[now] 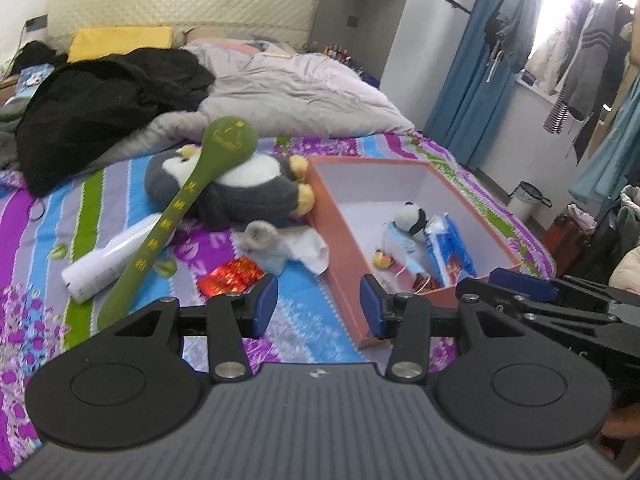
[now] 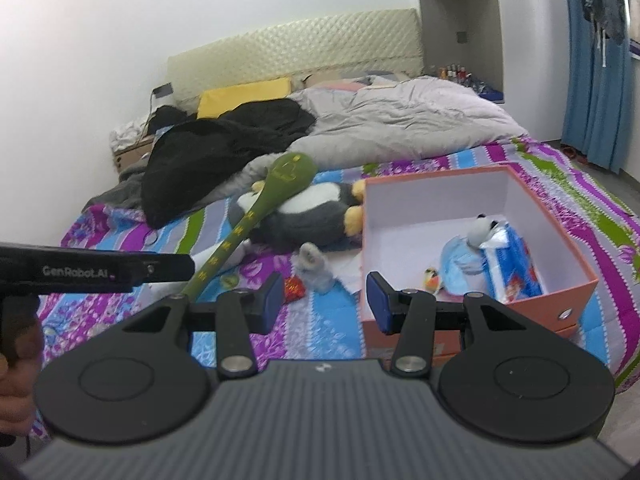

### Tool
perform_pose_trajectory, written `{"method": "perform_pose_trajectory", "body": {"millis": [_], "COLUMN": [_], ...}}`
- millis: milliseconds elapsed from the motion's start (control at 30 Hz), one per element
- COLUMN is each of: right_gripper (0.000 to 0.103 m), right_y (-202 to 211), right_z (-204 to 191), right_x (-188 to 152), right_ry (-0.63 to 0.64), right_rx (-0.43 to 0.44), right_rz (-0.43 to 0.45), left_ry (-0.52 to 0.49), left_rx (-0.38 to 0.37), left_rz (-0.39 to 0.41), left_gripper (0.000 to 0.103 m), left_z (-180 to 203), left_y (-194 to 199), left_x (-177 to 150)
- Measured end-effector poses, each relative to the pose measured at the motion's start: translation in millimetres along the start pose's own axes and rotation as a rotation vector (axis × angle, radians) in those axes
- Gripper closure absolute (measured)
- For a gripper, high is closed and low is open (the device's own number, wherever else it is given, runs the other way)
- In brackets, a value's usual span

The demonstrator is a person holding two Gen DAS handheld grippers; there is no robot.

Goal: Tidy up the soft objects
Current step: 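Move both grippers back toward the red packet and white tissue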

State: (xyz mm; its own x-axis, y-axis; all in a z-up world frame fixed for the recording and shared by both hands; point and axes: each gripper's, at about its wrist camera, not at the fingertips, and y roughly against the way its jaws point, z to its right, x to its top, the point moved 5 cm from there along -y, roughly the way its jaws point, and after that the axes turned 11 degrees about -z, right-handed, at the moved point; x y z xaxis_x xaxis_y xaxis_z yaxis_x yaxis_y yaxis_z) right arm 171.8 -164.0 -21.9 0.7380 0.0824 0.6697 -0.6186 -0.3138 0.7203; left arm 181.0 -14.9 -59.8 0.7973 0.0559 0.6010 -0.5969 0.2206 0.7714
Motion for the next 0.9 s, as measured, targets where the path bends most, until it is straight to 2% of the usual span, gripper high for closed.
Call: {"method": "perform_pose_trajectory", "body": {"millis": [567, 900], "right_gripper": [0.055, 0.055], "right_y": [-48, -81], "right_z": [-34, -41], "right_x": [-48, -42], "right_ry": [0.04, 0.074], "right_rx": [0.02, 0.018], "right_rz": [-0.137, -0.173], "left_ry": [0.127, 0.162], "left_rx": [0.071, 0.091], "left_rz": [-0.104, -0.143], "left_gripper": [0.052, 0.052], "left_z": [-61, -87], "left_y": [-34, -66], "left_x": [-56, -46]}}
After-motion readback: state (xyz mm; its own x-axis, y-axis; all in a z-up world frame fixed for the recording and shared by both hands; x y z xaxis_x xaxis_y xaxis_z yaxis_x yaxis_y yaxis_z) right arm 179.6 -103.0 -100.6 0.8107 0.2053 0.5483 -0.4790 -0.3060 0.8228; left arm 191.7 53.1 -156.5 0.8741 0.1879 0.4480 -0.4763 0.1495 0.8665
